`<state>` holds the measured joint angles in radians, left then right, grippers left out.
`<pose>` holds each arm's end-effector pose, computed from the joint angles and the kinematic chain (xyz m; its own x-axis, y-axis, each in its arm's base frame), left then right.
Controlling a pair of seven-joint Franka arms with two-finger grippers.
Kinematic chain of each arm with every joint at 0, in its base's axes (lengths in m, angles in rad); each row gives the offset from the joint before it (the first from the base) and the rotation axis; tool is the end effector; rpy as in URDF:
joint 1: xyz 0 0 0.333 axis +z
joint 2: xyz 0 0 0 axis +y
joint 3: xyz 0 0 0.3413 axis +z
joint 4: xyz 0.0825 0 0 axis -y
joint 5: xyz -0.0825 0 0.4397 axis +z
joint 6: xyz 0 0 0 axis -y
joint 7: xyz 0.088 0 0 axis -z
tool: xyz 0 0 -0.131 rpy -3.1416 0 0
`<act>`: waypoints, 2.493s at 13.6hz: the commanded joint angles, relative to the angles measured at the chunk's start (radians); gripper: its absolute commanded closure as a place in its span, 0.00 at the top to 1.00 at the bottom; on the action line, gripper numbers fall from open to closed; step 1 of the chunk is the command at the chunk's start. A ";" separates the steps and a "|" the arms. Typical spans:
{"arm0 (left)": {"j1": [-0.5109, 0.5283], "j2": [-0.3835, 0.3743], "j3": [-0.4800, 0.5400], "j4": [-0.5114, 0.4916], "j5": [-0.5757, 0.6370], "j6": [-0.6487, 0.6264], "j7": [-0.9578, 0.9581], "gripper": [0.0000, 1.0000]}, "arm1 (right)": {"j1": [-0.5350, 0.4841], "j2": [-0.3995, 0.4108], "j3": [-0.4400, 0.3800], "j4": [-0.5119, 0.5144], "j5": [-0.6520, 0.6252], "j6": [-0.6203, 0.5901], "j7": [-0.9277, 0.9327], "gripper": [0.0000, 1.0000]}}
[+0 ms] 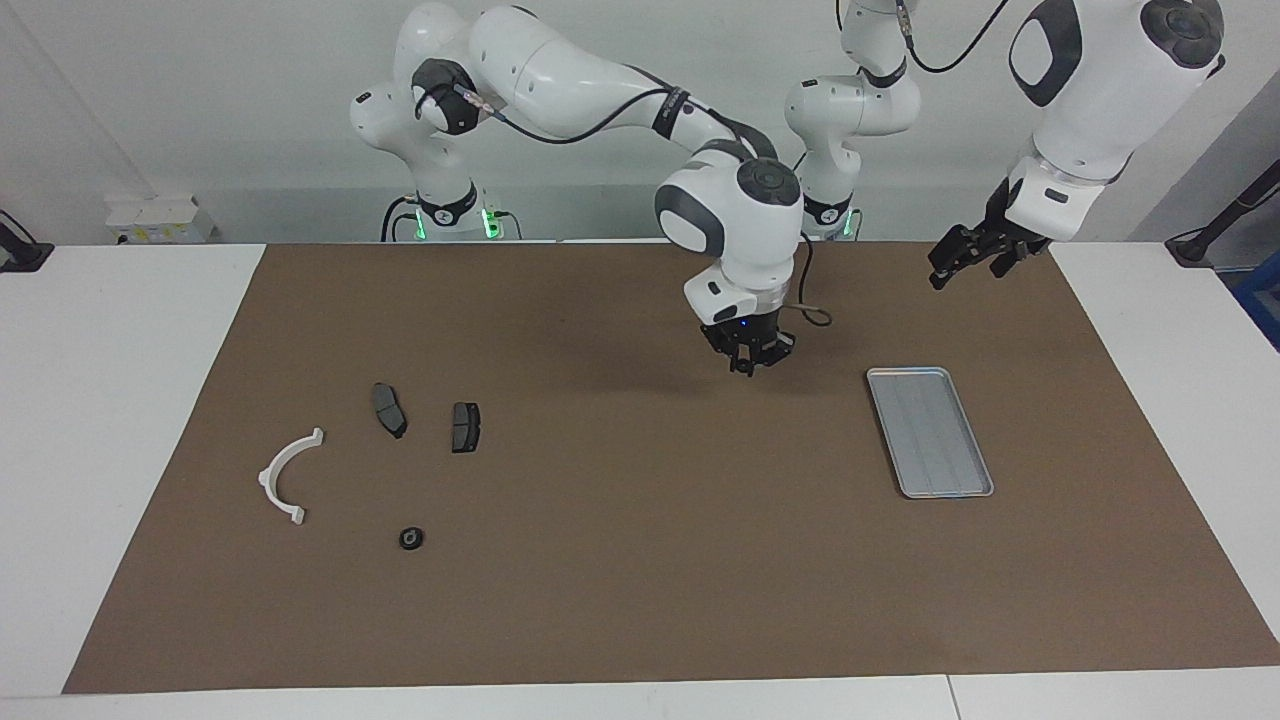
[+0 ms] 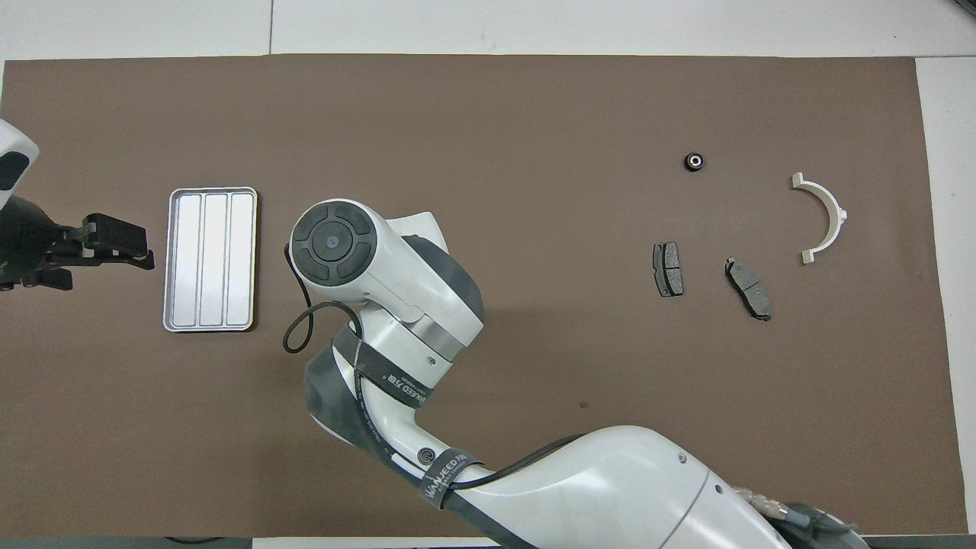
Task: Pick bearing gear from pile to tray
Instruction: 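Carry the bearing toward the tray and set it down mid-table, then reach the left gripper to the bearing while the right gripper returns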
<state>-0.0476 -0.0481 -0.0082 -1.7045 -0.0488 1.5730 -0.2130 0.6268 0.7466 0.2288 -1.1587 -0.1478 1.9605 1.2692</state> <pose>0.5867 -0.0393 0.5848 0.9834 0.1567 -0.0916 0.1600 -0.9867 0.0295 0.5913 0.5828 0.3448 0.9100 -0.4145 0.0078 -0.4128 -0.9079 -0.0732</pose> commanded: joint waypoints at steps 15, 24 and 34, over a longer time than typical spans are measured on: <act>-0.001 -0.010 0.004 0.005 -0.011 -0.011 0.007 1.00 | -0.039 0.037 0.000 -0.121 -0.073 0.169 0.015 1.00; -0.001 -0.010 0.004 0.005 -0.011 -0.011 0.007 1.00 | -0.189 -0.085 0.009 -0.032 -0.052 -0.047 -0.224 1.00; -0.020 -0.015 -0.006 -0.004 -0.010 0.030 0.035 1.00 | -0.580 -0.194 0.007 -0.090 -0.015 -0.157 -1.091 1.00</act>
<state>-0.0484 -0.0483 -0.0129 -1.7033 -0.0488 1.5839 -0.2015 0.1074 0.5700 0.2180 -1.2006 -0.1790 1.7817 0.2647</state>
